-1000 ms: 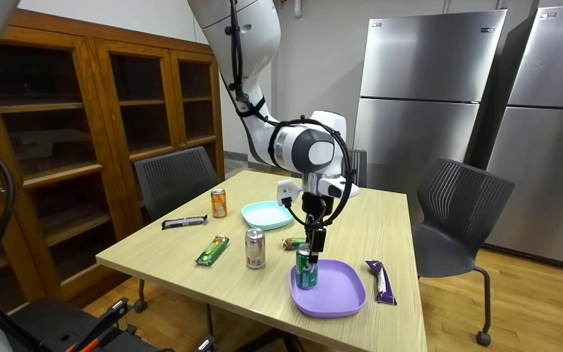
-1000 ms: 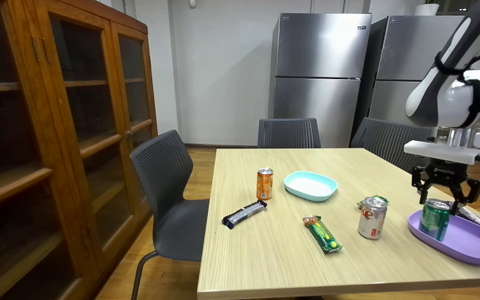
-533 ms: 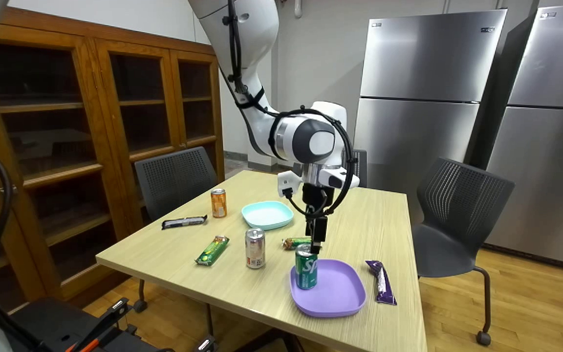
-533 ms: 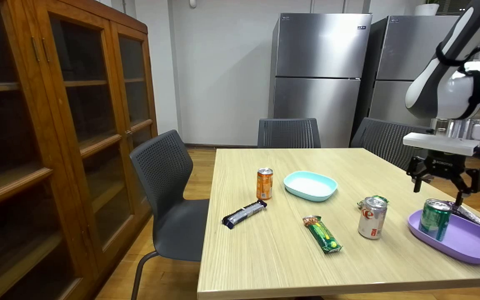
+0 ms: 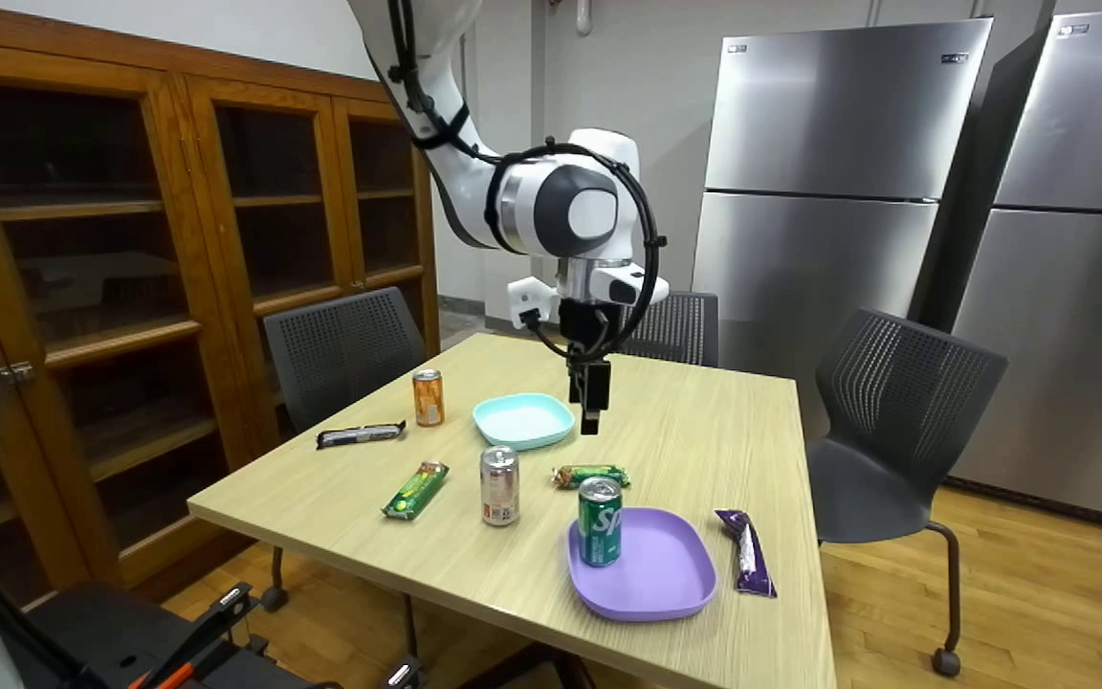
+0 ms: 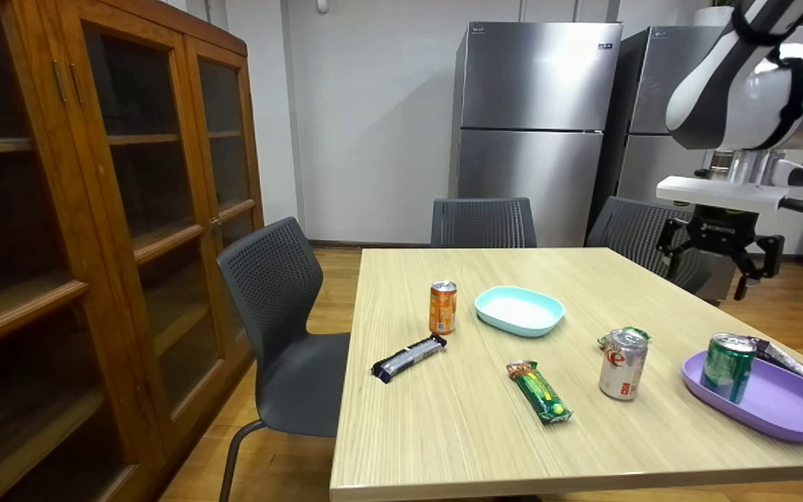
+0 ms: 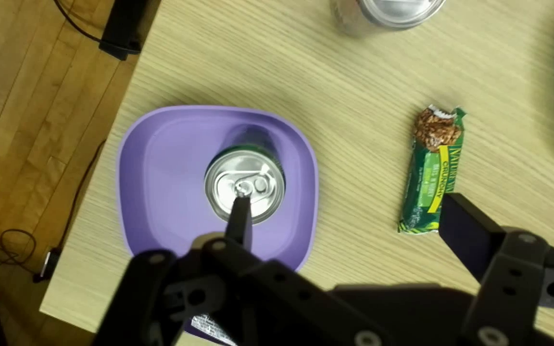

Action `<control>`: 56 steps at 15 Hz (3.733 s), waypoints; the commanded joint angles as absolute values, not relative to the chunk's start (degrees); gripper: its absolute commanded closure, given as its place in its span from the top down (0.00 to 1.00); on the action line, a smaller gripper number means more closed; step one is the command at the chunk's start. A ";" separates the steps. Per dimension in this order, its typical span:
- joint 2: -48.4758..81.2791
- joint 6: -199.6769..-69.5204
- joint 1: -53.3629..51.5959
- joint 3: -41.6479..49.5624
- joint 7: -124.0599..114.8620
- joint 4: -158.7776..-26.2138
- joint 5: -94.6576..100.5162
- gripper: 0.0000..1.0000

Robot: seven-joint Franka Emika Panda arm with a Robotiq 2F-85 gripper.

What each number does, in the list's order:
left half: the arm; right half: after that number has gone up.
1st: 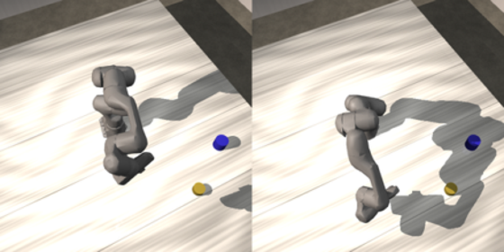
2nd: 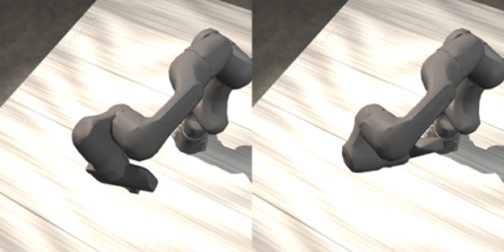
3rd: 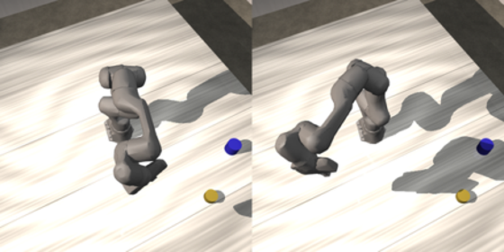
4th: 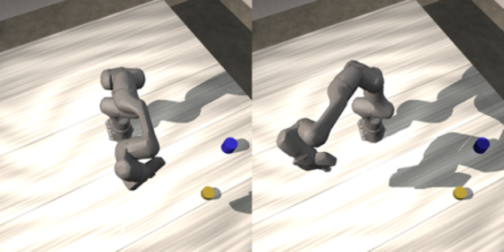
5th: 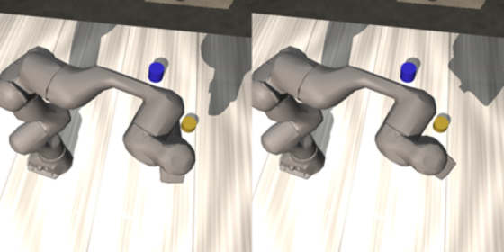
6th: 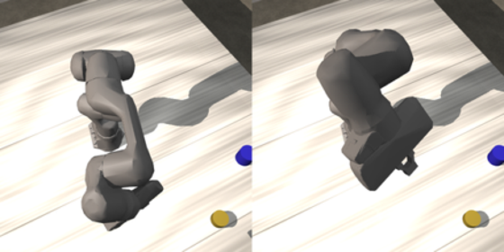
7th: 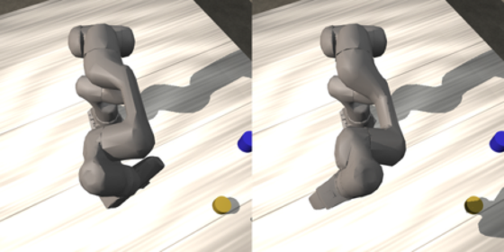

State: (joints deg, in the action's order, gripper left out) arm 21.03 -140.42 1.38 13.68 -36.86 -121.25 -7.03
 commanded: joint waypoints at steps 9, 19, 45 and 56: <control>15.73 -140.48 0.30 9.98 -36.75 -126.83 -6.22 1.00; 23.19 -146.54 -1.39 8.36 -34.78 -125.32 -5.47 1.00; 32.42 -147.56 -5.05 8.12 -28.54 -121.10 -5.50 1.00; 30.08 -149.02 -5.96 8.80 -28.60 -124.43 -5.14 0.42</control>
State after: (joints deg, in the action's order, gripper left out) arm 33.25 -148.71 -5.20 8.06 -29.11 -121.94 -6.09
